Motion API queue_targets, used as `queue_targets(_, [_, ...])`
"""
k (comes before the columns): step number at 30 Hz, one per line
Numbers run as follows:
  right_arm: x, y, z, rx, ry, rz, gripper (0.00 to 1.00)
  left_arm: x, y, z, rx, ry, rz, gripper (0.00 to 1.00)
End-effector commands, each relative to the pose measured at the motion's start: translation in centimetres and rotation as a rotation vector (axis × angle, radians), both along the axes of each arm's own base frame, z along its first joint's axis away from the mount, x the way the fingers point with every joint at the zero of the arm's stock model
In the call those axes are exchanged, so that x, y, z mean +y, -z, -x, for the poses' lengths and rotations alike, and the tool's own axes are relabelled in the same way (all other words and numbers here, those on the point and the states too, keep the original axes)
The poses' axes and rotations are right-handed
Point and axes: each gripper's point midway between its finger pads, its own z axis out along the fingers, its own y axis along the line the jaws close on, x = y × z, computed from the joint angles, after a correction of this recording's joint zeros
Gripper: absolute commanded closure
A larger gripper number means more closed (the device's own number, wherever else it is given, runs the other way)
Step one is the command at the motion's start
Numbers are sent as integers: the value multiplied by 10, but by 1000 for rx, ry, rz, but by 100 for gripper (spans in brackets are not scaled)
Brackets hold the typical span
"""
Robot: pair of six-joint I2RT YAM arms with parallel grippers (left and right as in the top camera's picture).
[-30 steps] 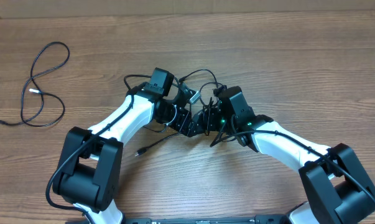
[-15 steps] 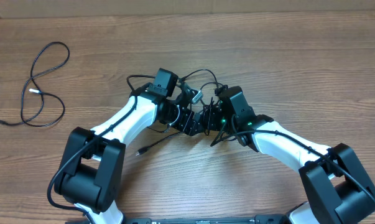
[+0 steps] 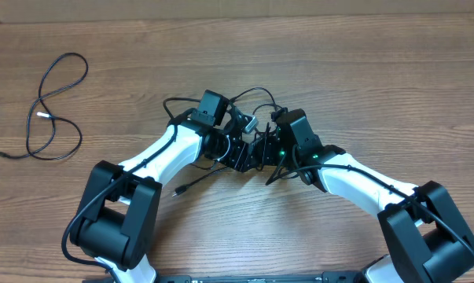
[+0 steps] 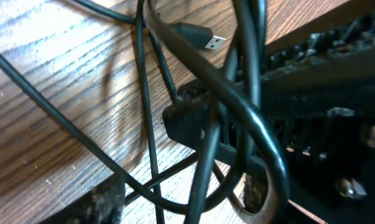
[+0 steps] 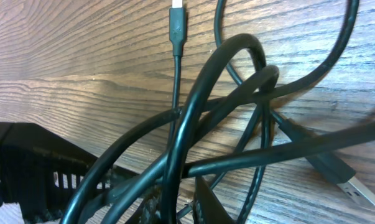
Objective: Untangle cables
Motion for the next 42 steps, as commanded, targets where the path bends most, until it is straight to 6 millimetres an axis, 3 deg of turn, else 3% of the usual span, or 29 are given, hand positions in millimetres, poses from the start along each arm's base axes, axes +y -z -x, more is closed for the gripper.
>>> queue_targets(1, [4, 2, 4, 10, -18, -12, 89, 0, 0, 1, -10, -13, -20, 45])
queue_targets(17, [4, 2, 4, 10, -18, -12, 89, 4, 3, -6, -41, -28, -54, 73])
queue_targets(26, [4, 2, 4, 11, -18, -12, 89, 17, 11, -15, -44, -119, -137, 77])
queue_targets(29, [6, 1, 5, 15, -25, -19, 88, 24, 14, -19, -31, -184, -173, 95])
queue_targets(36, [8, 1, 6, 21, -34, -29, 85, 24, 14, -19, -32, -183, -173, 96])
queue_targets(42, [8, 1, 6, 18, -32, -29, 68, 24, 14, -19, -32, -183, -173, 96])
